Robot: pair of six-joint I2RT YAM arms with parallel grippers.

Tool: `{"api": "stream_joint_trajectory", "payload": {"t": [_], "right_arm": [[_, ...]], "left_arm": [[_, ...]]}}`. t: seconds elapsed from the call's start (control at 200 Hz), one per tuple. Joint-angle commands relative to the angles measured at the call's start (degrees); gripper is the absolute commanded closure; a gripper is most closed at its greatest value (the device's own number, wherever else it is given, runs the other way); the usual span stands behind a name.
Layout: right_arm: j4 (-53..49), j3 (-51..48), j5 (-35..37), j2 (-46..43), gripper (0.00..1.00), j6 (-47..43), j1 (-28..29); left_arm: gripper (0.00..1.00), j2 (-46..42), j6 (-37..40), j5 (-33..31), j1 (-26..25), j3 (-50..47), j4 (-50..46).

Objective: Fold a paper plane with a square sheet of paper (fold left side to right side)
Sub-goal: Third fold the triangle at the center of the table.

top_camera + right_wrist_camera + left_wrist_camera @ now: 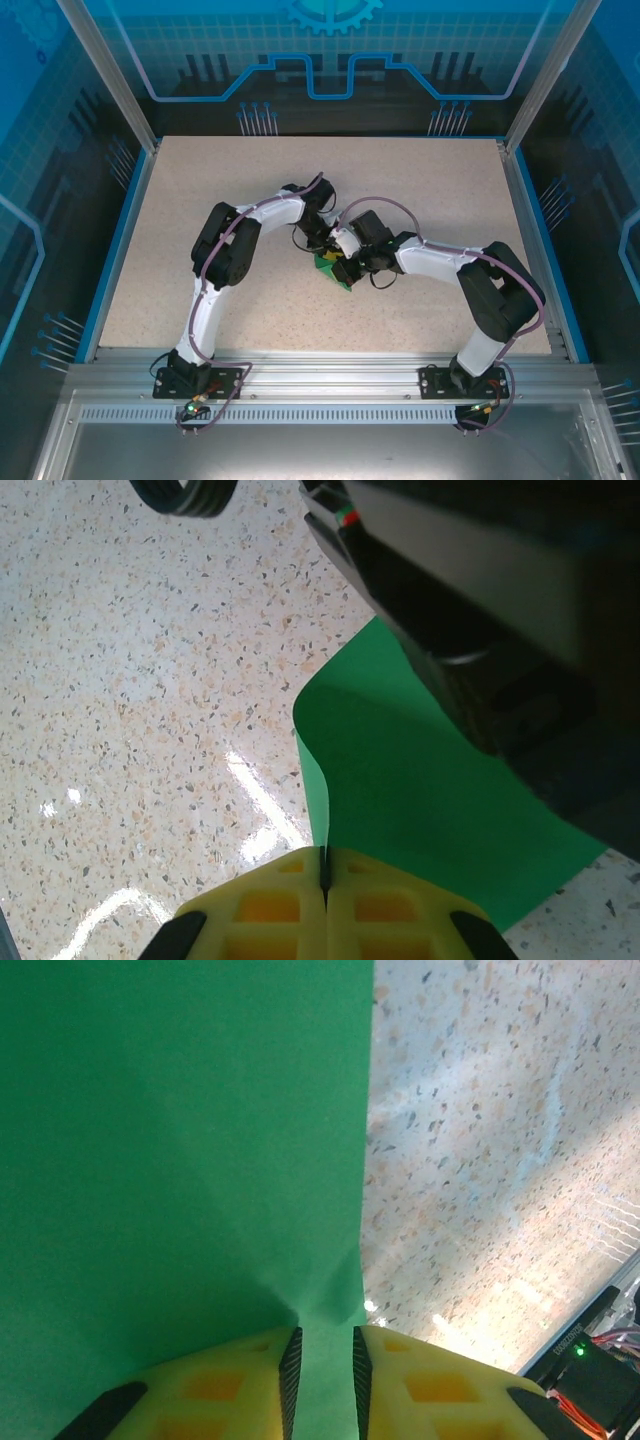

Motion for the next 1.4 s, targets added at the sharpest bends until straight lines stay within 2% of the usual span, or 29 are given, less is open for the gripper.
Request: {"api": "stream_joint_trajectory", "payload": {"t": [0.0,0.245,0.445,0.605,0.885,1.396], "right_arm": [[-2.0,-0.6,-2.1,0.4,0.97,0.7,-1.1],[-1.9,-0.7,-3.4,0.7,0.98,0.5,-1.1],[-2.4,-1.0,-3.5,1.0,0.98,0.1,-1.1],[-2.5,-1.0,-3.5,1.1,0.98,0.1,-1.1],[-3.0,-0.5,-3.8,1.4,0.98,0.1,-1.1],[-2.0,1.2,-6.6,1.7,0.98,2.2,-2.5]], "left_arm": [[0.68,-1.6,1.4,0.8,0.5,2.6,-3.7],[0.65,-3.8,1.4,0.5,2.1,4.8,-4.8],[0.56,-4.8,0.4,0.3,3.9,3.1,-2.8],[0.56,-3.7,0.1,0.1,4.7,4.0,-1.6],[0.60,2.1,0.9,-1.6,4.9,8.9,-3.6],[0.68,5.2,5.0,-7.6,3.5,7.6,-6.8]]}}
